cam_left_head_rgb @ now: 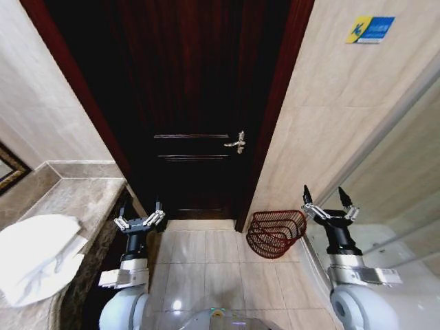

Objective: Discard the used towel into the hamper.

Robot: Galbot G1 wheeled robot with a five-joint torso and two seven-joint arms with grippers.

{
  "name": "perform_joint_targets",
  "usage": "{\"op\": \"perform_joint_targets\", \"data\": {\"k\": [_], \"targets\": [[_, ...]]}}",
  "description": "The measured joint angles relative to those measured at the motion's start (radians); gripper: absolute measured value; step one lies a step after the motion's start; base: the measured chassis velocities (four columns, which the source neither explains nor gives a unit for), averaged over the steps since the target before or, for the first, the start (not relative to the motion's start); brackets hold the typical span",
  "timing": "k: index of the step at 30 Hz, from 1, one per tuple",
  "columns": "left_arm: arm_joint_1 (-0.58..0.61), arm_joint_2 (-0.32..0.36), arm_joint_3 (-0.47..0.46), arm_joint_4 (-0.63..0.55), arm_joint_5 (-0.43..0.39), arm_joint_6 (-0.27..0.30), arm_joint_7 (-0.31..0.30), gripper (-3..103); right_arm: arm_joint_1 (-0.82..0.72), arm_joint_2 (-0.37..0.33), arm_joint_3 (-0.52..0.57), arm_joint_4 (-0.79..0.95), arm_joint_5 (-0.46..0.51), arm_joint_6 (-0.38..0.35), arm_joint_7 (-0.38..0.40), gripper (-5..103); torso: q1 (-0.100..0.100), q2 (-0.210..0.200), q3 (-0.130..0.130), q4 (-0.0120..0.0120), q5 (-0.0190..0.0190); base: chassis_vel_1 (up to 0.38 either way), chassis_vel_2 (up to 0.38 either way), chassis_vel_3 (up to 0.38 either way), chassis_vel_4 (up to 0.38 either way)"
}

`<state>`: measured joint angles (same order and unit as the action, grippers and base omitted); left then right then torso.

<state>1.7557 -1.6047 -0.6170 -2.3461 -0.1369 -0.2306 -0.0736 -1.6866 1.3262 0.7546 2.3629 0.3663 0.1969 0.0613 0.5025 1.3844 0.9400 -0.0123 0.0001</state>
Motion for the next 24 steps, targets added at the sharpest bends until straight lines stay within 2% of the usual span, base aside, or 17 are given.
{"op": "perform_joint_targets", "data": {"k": [6,11,19,24], "targets": [[0.0,-0.003,0.002,0.0,0.0,0.0,0.0,100,0.02,-0.008,0.01,-0.003,0.03,0.022,0.009,100,0.0,0.0,0.0,-0.0001,0.0,0.036,-0.01,-0.005,0.034],[-0.001,-0.003,0.004,-0.003,0.0,0.0,-0.003,100,0.022,-0.021,0.019,-0.002,0.051,0.027,-0.015,100,0.001,0.0,0.0,-0.0001,-0.0001,0.008,0.022,0.026,0.011],[0.001,-0.002,-0.009,-0.016,-0.009,-0.001,-0.014,100,0.023,-0.018,0.01,0.0,0.048,0.019,-0.022,100,0.001,0.0,0.0,-0.0001,-0.0001,0.06,0.073,0.063,0.062],[0.003,-0.002,-0.013,-0.024,-0.015,-0.001,-0.02,100,0.037,-0.025,0.015,-0.007,0.001,-0.002,0.046,100,0.001,0.0,0.0,-0.0003,0.0,0.106,0.088,0.076,0.096]]}}
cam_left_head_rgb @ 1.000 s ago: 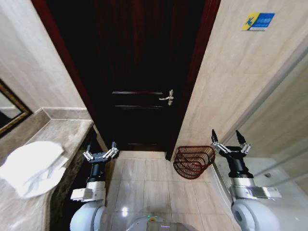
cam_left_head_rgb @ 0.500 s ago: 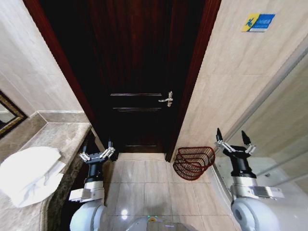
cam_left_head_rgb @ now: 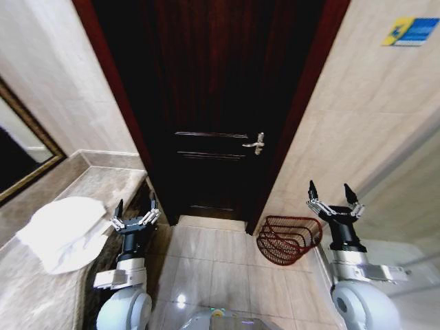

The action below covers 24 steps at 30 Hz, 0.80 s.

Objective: Discard the used towel into the hamper.

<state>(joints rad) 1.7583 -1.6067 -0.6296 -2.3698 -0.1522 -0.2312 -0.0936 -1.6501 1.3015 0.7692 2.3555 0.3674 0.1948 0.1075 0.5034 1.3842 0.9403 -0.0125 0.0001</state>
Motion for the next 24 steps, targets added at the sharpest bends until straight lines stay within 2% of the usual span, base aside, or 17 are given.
{"op": "perform_joint_targets", "data": {"k": [6,9,12,24], "targets": [[0.001,-0.001,0.013,0.0,0.004,0.0,-0.002,100,-0.006,-0.013,0.008,0.0,-0.028,-0.015,0.028,100,0.0,0.0,0.0,0.0002,-0.0001,0.111,0.117,0.115,0.109],[0.003,-0.002,0.015,-0.003,0.004,0.003,-0.002,100,-0.004,-0.018,0.008,-0.006,-0.024,-0.014,0.001,100,0.0,0.0,0.0,0.0002,-0.0001,0.12,0.119,0.137,0.119],[0.005,-0.002,0.016,-0.011,0.004,0.007,-0.003,100,0.002,-0.025,0.011,-0.017,0.01,-0.004,-0.062,100,0.0,0.0,0.0,0.0002,-0.0002,0.127,0.126,0.141,0.112],[-0.003,0.0,0.008,0.003,-0.001,0.029,-0.038,100,0.016,-0.039,0.017,-0.027,0.028,0.002,-0.1,100,0.0,0.0,0.0,0.0001,0.0001,0.124,0.113,0.121,0.112]]}}
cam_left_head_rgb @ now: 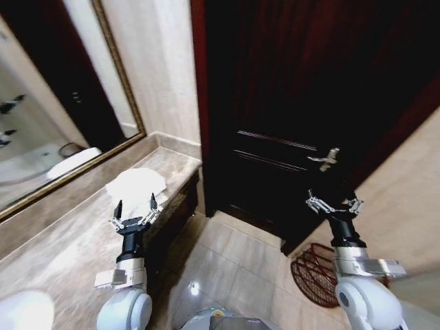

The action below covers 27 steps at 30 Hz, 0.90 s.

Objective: Discard the used towel into the hamper.

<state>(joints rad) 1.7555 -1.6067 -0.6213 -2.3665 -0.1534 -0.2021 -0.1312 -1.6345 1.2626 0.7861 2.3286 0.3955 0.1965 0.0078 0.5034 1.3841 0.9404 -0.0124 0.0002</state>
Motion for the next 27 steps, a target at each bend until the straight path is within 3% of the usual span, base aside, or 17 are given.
{"op": "perform_joint_targets", "data": {"k": [10,13,14,17,21,23,25,27], "targets": [[-0.015,0.029,-0.031,0.031,0.012,0.021,-0.059,100,0.011,-0.001,-0.003,-0.028,-0.001,0.002,0.023,100,0.0,0.0,0.0,-0.0002,-0.0002,0.03,0.024,0.028,0.024],[-0.041,0.092,-0.041,0.054,-0.046,0.147,-0.107,100,0.015,0.001,-0.006,-0.043,-0.003,0.006,0.024,100,0.0,0.0,0.0,0.0,-0.0003,0.0,0.0,0.0,0.0],[-0.041,0.092,-0.041,0.054,-0.046,0.147,-0.107,100,0.015,0.001,-0.006,-0.043,-0.003,0.006,0.024,100,0.0,0.0,0.0,0.0,-0.0003,0.0,0.0,0.0,0.0],[-0.093,0.188,-0.055,0.109,-0.173,0.249,-0.126,100,0.016,0.008,-0.006,-0.061,-0.008,0.016,0.024,100,0.0,0.0,0.0,-0.0002,-0.0004,0.0,0.0,0.0,0.0],[-0.131,0.234,-0.059,0.134,-0.235,0.3,-0.134,100,0.016,0.013,-0.007,-0.079,-0.015,0.022,0.023,100,0.0,0.0,0.0,0.0,-0.0005,0.0,0.0,0.0,0.0],[-0.177,0.288,-0.06,0.162,-0.279,0.346,-0.139,100,0.014,0.015,-0.009,-0.095,-0.021,0.027,0.024,100,0.0,0.0,0.0,0.0,-0.0003,0.0,0.0,0.0,0.0],[-0.189,0.3,-0.062,0.169,-0.287,0.352,-0.139,100,0.014,0.015,-0.009,-0.098,-0.022,0.028,0.024,100,0.0,0.0,0.0,0.0,-0.0004,0.0,0.0,0.0,0.0],[-0.233,0.355,-0.068,0.199,-0.326,0.377,-0.142,100,0.016,0.014,-0.01,-0.119,-0.027,0.035,0.023,100,0.0,0.0,0.0,-0.0001,-0.0004,0.0,0.0,0.0,0.0]]}}
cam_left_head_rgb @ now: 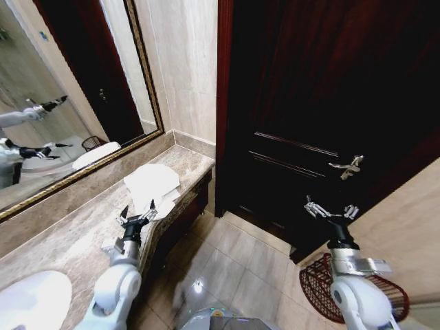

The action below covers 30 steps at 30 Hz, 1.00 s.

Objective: Discard the used towel into the hamper.

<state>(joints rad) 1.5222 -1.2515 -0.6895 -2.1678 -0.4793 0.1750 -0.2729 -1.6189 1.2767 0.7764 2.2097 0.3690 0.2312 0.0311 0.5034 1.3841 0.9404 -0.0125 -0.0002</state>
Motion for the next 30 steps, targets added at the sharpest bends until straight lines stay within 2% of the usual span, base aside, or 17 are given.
{"op": "perform_joint_targets", "data": {"k": [2,4,5,7,9,12,15,17,19,20,26,30], "targets": [[-0.019,0.027,-0.002,0.016,-0.02,0.009,-0.003,100,0.002,-0.001,-0.001,-0.009,-0.003,0.002,0.0,100,0.0,0.0,0.0,0.0,0.0001,0.0,0.0,0.0,0.0],[-0.074,0.102,0.004,0.063,-0.091,0.03,-0.011,100,0.009,0.001,-0.005,-0.024,-0.006,0.004,-0.001,100,0.0,0.0,0.0,0.0003,0.0,0.0,0.0,0.0,0.0],[-0.074,0.102,0.004,0.063,-0.091,0.03,-0.011,100,0.009,0.001,-0.005,-0.024,-0.006,0.004,-0.001,100,0.0,0.0,0.0,0.0003,0.0,0.0,0.0,0.0,0.0],[-0.137,0.167,0.02,0.114,-0.141,0.054,-0.023,100,0.01,0.008,-0.008,-0.032,-0.013,0.004,-0.002,100,0.0,0.0,0.0,0.0,-0.0002,0.0,0.0,0.0,0.0],[-0.152,0.182,0.024,0.127,-0.151,0.058,-0.025,100,0.01,0.009,-0.008,-0.034,-0.014,0.005,-0.002,100,0.0,0.0,0.0,-0.0001,0.0,0.0,0.0,0.0,0.0],[-0.235,0.261,0.053,0.196,-0.252,0.084,-0.036,100,0.004,0.013,-0.006,-0.041,-0.023,0.011,-0.002,100,0.0,0.0,0.0,-0.0001,-0.0001,0.0,0.0,0.0,0.0],[-0.276,0.298,0.065,0.238,-0.292,0.1,-0.038,100,0.003,0.01,-0.006,-0.046,-0.027,0.013,-0.002,100,0.0,0.0,0.0,0.0001,0.0,0.0,0.0,0.0,0.0],[-0.291,0.308,0.071,0.251,-0.304,0.109,-0.038,100,0.003,0.009,-0.006,-0.047,-0.028,0.014,-0.002,100,0.0,0.0,0.0,0.0004,-0.0001,0.0,0.0,0.0,0.0],[-0.338,0.333,0.1,0.286,-0.363,0.144,-0.044,96,0.003,0.008,-0.004,-0.051,-0.03,0.014,-0.002,100,0.0,0.0,0.0,0.0003,0.0,0.0,0.0,0.0,0.0],[-0.363,0.345,0.123,0.311,-0.387,0.161,-0.046,98,0.003,0.008,-0.004,-0.052,-0.03,0.015,-0.002,100,0.0,0.0,0.0,0.0,0.0,0.0,0.0,0.0,0.0],[-0.447,0.367,0.197,0.407,-0.43,0.186,-0.036,100,0.004,0.013,-0.004,-0.059,-0.032,0.021,-0.002,100,0.0,0.0,0.0,0.0,0.0,0.0,0.0,0.0,0.0],[-0.48,0.368,0.236,0.459,-0.429,0.188,-0.036,100,-0.002,0.017,-0.001,-0.066,-0.033,0.029,-0.002,100,0.0,0.0,0.0,0.0,0.0001,0.0,0.0,0.0,0.0]]}}
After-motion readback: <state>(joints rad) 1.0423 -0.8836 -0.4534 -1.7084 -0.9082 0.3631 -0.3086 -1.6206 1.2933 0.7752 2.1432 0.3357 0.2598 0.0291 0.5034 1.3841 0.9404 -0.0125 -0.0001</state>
